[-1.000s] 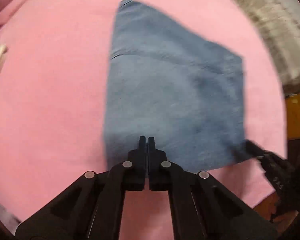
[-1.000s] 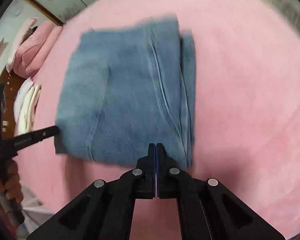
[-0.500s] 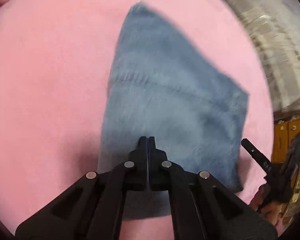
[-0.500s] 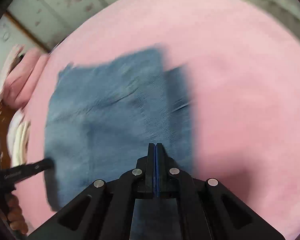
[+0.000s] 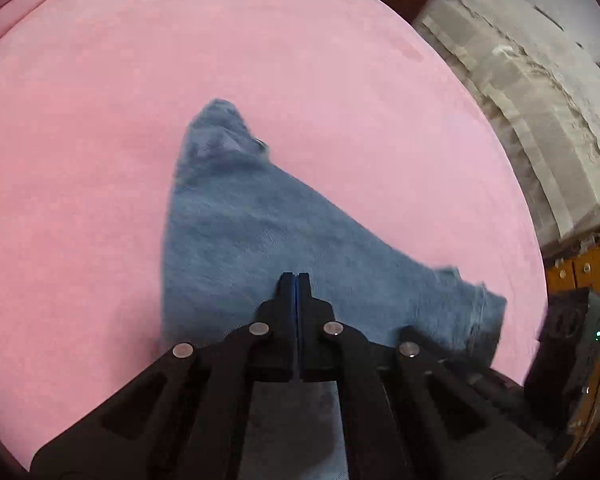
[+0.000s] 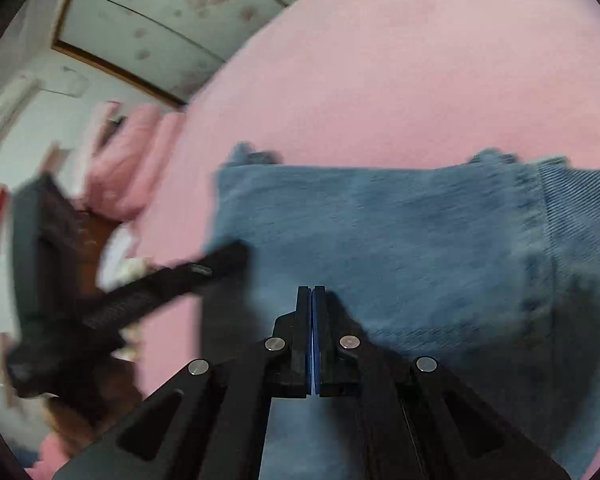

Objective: Fold large clothes

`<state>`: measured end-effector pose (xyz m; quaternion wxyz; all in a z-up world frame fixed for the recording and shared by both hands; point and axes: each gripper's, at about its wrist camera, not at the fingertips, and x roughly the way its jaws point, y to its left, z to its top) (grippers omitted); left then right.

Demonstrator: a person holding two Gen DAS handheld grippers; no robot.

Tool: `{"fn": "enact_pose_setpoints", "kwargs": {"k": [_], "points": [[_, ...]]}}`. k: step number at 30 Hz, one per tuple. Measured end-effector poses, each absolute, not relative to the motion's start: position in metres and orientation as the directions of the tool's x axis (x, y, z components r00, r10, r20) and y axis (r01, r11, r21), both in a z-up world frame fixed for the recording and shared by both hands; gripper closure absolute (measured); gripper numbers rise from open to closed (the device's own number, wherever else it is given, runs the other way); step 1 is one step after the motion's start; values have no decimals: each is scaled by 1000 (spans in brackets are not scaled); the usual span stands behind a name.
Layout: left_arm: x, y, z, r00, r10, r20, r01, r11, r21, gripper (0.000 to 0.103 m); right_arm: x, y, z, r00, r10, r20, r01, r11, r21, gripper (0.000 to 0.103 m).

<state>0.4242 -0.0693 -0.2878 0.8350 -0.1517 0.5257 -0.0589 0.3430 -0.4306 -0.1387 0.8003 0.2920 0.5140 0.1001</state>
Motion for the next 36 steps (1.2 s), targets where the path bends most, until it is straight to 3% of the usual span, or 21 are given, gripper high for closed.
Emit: {"fn": "enact_pose_setpoints", "kwargs": {"k": [2,5,6,7,11,16,18,20,22,23,26,28,30,34,36], "points": [[424,-60,-282,487,-213,-847,-81,955,-287,103,339,-464,-139,530,413,-740,212,781,588,103],[415,-46,-275,535,-38,-844,-148,979,-138,103,328,-508,-134,597,329,-732,270,776,569,103],[413,-39,-277,517,-11,-856,-180,976,-121,103,325,-515,-132,589,266,-763,310,798,517,103],[409,-36,-280,503,-11,-864,-206,970,-131,103,320,-526,-131,570,182,-802,362,820,443,103],[370,-14,-275,496,-22,-868,-296,936,-193,103,294,-555,-124,506,109,-856,460,805,374,103],[326,-29,-270,423,67,-904,-312,947,-76,102,249,-562,-105,485,129,-865,430,826,365,101],[313,-37,-273,366,36,-930,-319,944,-89,95,233,-550,-96,455,137,-880,402,850,341,100],[301,-41,-272,328,3,-945,-317,942,-108,80,208,-553,-77,430,153,-890,364,872,326,99],[288,-55,-270,319,4,-948,-320,942,-104,54,196,-533,-73,373,150,-915,307,911,275,95],[281,-61,-268,323,19,-946,-324,941,-92,51,197,-519,-73,348,138,-927,294,923,248,91],[269,-71,-261,310,43,-950,-309,949,-58,50,183,-492,-75,241,141,-960,272,940,206,81],[270,-83,-259,281,55,-958,-279,960,-27,50,161,-481,-72,209,178,-962,266,936,231,69],[268,-93,-255,269,62,-961,-251,968,-8,50,150,-468,-61,210,172,-963,216,952,217,50],[252,-111,-248,229,18,-973,-176,984,-23,49,138,-454,-43,176,232,-957,148,955,259,45],[247,-116,-247,209,4,-978,-145,989,-27,49,142,-446,-35,167,239,-957,128,957,262,37]]}}
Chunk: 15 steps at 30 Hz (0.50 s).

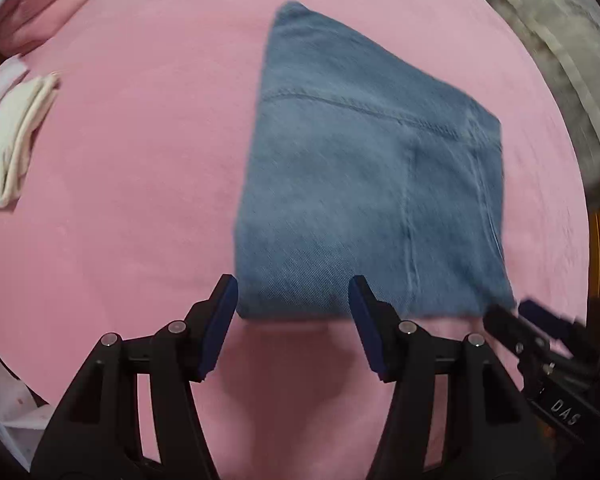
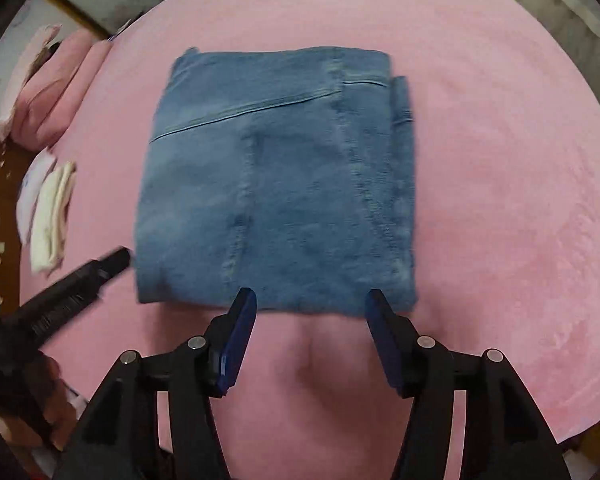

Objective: Fold large clothes

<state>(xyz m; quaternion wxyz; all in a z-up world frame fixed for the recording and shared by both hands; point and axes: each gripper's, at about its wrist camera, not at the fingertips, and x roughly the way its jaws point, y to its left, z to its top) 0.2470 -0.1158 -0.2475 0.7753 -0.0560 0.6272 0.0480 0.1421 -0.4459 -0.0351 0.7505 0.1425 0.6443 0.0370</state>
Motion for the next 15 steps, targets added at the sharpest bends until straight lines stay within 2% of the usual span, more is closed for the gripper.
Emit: {"fn": "enact_pose_setpoints", "kwargs": {"k": [3,15], "points": [[247,-124,-246,203,11,-979,-100,995,-10,48,147,-441,-26,161,233,-959,109,962,252,27],[233,-131,-228,212,-10,-977,-42,999,-19,45,151,-442,-29,113,244,-963,159,952,260,23]]}}
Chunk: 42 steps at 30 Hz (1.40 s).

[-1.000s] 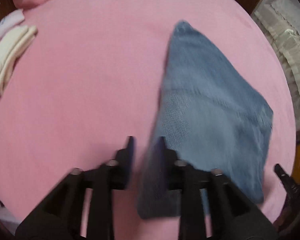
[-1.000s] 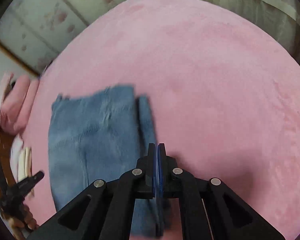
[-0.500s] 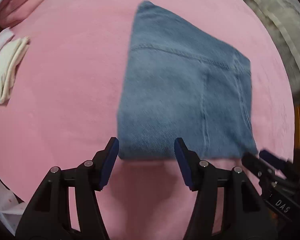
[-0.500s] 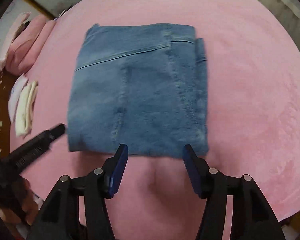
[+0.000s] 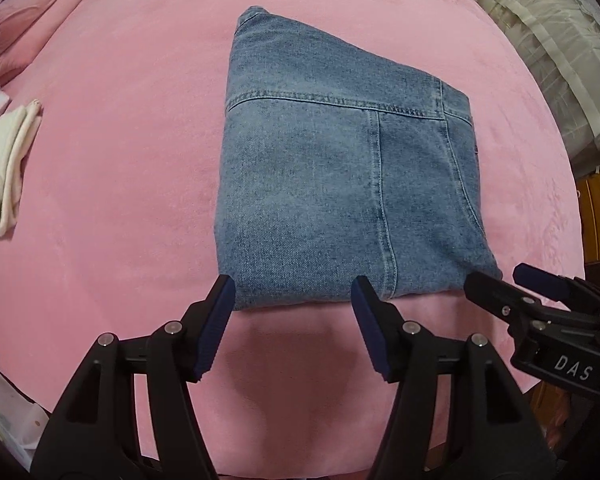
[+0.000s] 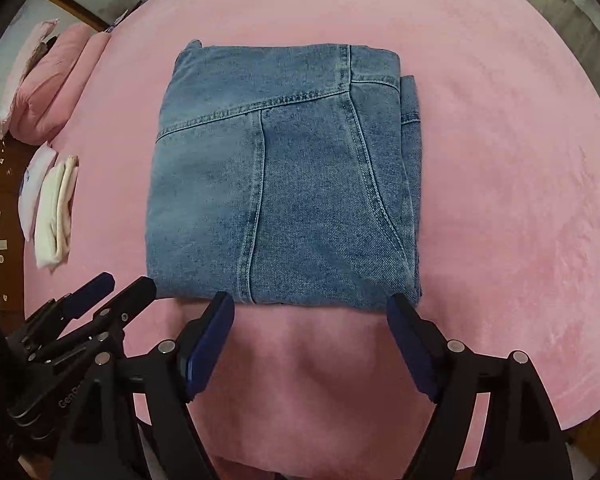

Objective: Fold large clothes

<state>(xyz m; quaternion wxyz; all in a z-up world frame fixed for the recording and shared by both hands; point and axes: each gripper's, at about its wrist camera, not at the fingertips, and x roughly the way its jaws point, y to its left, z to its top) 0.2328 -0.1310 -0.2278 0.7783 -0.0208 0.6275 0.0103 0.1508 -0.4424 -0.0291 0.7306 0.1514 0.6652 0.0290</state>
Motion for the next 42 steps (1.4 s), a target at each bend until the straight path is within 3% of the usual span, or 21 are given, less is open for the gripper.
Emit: {"fn": "enact_pose_setpoints", "kwargs": {"k": [16,21,22,27,29,35,38,42], "points": [[263,-111,-264,128,-37,-991,-81,996,-48,45,164,-475,-65,77,228,-971,247,939,240,22],[287,-85,-285,55,-148,-987,-181,971,-156,43,178,-519,-99,14,243,-970,365,902,232,19],[290,-82,-287,56,-148,-987,-189,969,-156,39,181,-529,-105,27,269,-963,391,883,258,19],[314,-72,-304,52,-74,-996,-159,984,-81,38,197,-566,-137,133,483,-865,495,724,480,14],[322,-71,-309,56,-74,-996,-149,985,-82,37,203,-571,-146,173,531,-829,483,688,541,12],[345,-67,-321,88,-128,-988,-122,983,-138,21,219,-579,-159,321,676,-664,370,556,745,12],[352,-66,-328,85,-134,-987,-100,985,-142,13,232,-571,-161,307,726,-615,292,543,787,16],[356,-68,-333,82,-124,-989,-64,990,-129,7,247,-552,-158,238,707,-666,245,620,745,42]]}}
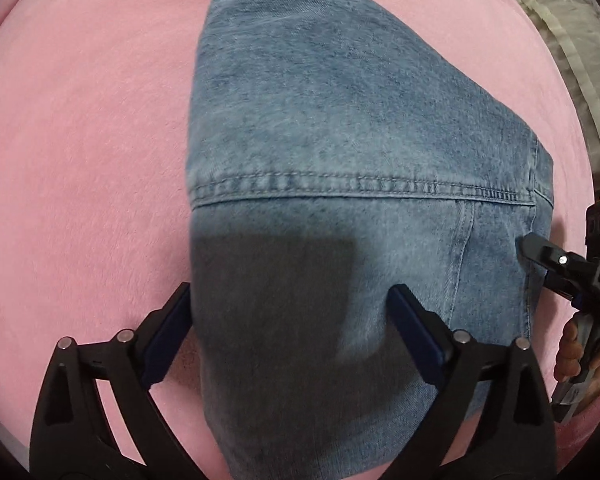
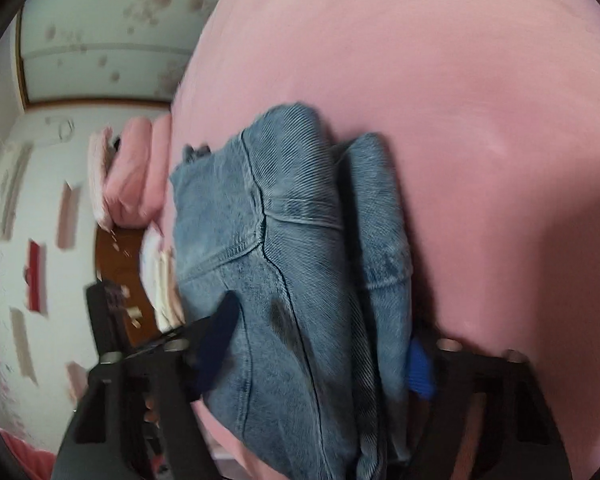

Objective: Fold large clothes

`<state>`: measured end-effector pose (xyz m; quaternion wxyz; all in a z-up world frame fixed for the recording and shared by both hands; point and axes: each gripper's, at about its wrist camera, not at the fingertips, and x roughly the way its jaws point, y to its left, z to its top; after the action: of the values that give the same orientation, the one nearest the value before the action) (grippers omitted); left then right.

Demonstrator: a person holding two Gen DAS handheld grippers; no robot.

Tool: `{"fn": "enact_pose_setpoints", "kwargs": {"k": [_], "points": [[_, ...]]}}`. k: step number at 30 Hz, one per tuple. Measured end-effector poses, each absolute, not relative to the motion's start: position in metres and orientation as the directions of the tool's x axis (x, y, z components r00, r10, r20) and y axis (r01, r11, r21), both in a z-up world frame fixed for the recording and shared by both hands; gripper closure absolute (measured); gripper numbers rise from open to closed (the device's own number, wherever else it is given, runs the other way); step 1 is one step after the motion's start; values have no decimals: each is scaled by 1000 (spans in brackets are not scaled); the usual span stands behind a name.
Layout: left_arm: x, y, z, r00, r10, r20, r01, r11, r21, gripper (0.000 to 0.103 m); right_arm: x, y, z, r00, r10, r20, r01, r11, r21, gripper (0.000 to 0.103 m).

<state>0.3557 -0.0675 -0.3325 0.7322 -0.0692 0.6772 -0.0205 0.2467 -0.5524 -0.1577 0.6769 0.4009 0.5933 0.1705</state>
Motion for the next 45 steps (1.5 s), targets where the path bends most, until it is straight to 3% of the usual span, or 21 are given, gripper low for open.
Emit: {"fn": "enact_pose_setpoints", "kwargs": {"k": [2,3,5,9,13,19,25,31,45], "points": [[357,-67,-333,76,-123,-990,-71,989,-128,8,247,-548,-151,226,684,-694,239,651,720,51],[357,-68,-332,75,-121,-990,-68,990,-126,11,245,-547,-149,225,668,-709,243,666,705,60],[355,-68,-330,77,-113,-991,-57,991,-117,18,242,-549,-146,235,665,-709,248,664,705,70],[349,-68,-324,89,-90,-992,-49,994,-94,29,241,-544,-138,248,647,-721,212,690,692,80],[346,-70,-314,99,-62,-993,-53,996,-67,50,242,-530,-121,260,605,-753,186,734,654,83],[338,-59,-302,81,-53,-995,-51,997,-57,66,239,-505,-88,289,560,-776,164,770,617,85],[327,-28,-281,84,-126,-988,-47,990,-131,74,235,-437,-27,314,465,-828,70,858,509,87],[287,86,-257,77,-258,-963,-107,958,-265,75,230,-342,32,334,395,-856,-10,910,415,87],[181,440,-170,112,3,-994,-255,967,-26,76,245,-6,70,177,610,-772,-270,785,558,88]]}}
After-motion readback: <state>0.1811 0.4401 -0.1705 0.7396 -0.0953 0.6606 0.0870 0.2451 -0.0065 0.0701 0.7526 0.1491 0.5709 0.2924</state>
